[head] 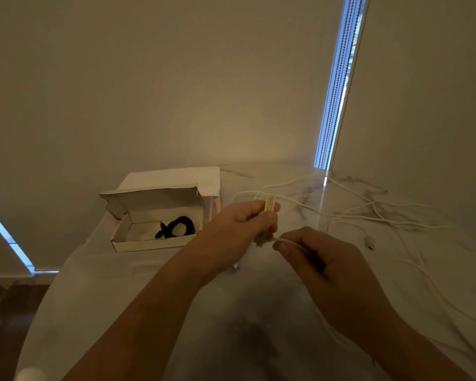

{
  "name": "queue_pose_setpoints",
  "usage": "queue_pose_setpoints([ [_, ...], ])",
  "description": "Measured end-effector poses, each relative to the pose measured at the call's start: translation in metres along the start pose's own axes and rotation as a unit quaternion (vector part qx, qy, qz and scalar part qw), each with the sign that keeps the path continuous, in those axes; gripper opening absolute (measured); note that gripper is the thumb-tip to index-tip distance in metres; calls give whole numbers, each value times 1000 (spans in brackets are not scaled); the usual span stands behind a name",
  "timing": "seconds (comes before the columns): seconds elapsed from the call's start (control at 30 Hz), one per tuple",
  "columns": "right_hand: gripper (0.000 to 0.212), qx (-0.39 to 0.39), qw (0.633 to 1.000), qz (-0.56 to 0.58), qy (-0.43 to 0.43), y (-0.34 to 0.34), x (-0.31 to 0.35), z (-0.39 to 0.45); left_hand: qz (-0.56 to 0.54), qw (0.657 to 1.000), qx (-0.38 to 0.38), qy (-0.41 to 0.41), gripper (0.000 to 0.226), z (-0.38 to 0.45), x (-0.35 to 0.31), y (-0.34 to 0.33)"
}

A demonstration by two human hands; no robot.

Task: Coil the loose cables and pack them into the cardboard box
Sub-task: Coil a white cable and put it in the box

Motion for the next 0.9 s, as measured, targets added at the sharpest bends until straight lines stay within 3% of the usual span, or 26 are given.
queue_pose_setpoints([
  [0.2, 9, -82, 996, -21, -27, 22, -12, -1, 32, 993, 108, 44, 44, -12, 0, -17],
  [0.33, 9, -99, 992, -73, 10, 30, -7, 0, 76, 986, 151, 13, 34, -16, -3, -21],
  [0.73, 17, -63, 984, -159, 53, 14, -14, 3, 107, 983, 147, 34, 31, -13, 5, -16],
  [0.9, 9, -64, 989, -131, 31, 14, -19, 4, -5, 992, 124, 23, 41, -6, 6, -5],
])
Point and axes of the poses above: each hand's wrist, its own z-axis towards the middle knuckle, its own y-axis out of the back of the hand, x = y × z, the point moved 10 cm from there along z, towards the middle knuckle, and after that the axes turned 9 degrees about y, right-handed, at the moved point
